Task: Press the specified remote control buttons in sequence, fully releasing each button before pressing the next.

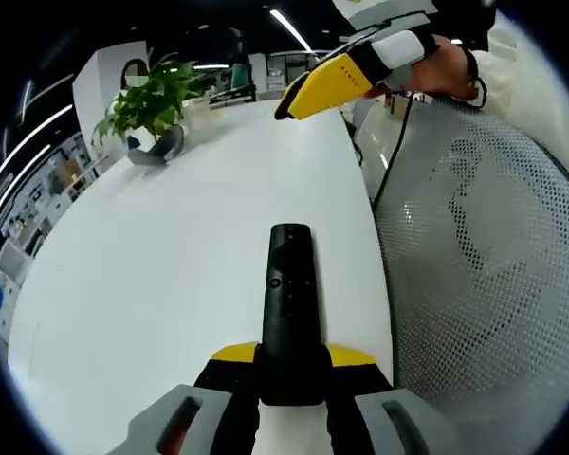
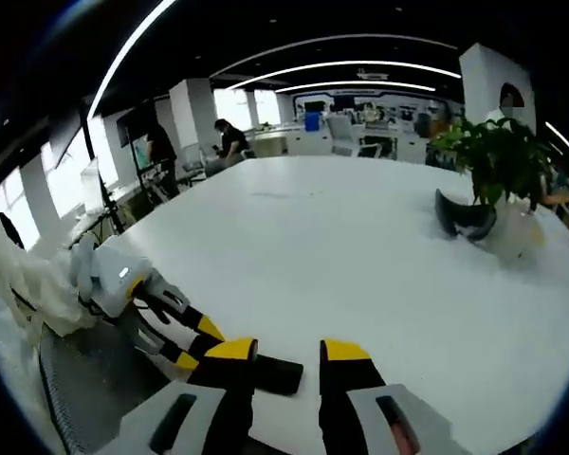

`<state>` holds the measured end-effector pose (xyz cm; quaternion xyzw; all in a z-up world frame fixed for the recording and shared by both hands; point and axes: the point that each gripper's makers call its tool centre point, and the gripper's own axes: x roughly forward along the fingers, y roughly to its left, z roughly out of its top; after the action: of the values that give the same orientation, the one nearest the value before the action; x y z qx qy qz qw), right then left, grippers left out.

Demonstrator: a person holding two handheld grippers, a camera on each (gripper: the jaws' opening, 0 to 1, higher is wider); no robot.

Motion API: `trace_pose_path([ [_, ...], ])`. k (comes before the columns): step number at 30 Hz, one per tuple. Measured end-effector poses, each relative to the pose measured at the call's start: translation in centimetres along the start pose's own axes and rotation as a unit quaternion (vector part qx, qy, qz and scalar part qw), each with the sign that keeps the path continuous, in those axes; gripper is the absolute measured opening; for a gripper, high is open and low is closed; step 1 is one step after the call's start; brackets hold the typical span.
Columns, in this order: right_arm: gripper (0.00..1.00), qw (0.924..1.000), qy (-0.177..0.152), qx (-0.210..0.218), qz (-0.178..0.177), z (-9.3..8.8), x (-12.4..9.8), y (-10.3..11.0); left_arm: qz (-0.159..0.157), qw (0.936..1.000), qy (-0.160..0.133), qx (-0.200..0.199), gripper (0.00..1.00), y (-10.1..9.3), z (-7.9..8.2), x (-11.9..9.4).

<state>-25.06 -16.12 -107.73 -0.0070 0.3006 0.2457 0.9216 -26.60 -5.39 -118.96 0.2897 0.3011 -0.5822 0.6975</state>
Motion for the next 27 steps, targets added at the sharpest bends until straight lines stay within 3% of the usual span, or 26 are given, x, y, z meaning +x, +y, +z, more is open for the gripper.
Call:
trace_pose_path([
  [3,0.41,0.9989,-0.041,0.016,-0.014,1.0,-0.5,-0.7,0.002,0.9999,0.01,0.009,0.24,1.0,-0.4,-0.3],
  [7,0.45,0.9971,-0.055,0.027,-0.044,1.3,-0.7,-2.0,0.005,0.9997,0.02,0.014,0.24,3.1,-0.9,-0.8],
  [12,0.58,0.9936,-0.075,0.038,-0.075,1.5,-0.9,-3.3,0.004,0.999,0.039,0.02,0.24,5.5,-1.6,-1.0],
  [22,0.74,0.9891,-0.08,0.033,-0.119,1.2,-0.8,-5.1,0.002,0.9969,0.063,0.046,0.24,9.7,-1.6,-0.5],
  [27,0.78,0.9882,-0.062,0.029,-0.137,0.5,-0.6,-5.6,0.003,0.9965,0.067,0.05,0.24,12.1,-1.3,-0.2],
])
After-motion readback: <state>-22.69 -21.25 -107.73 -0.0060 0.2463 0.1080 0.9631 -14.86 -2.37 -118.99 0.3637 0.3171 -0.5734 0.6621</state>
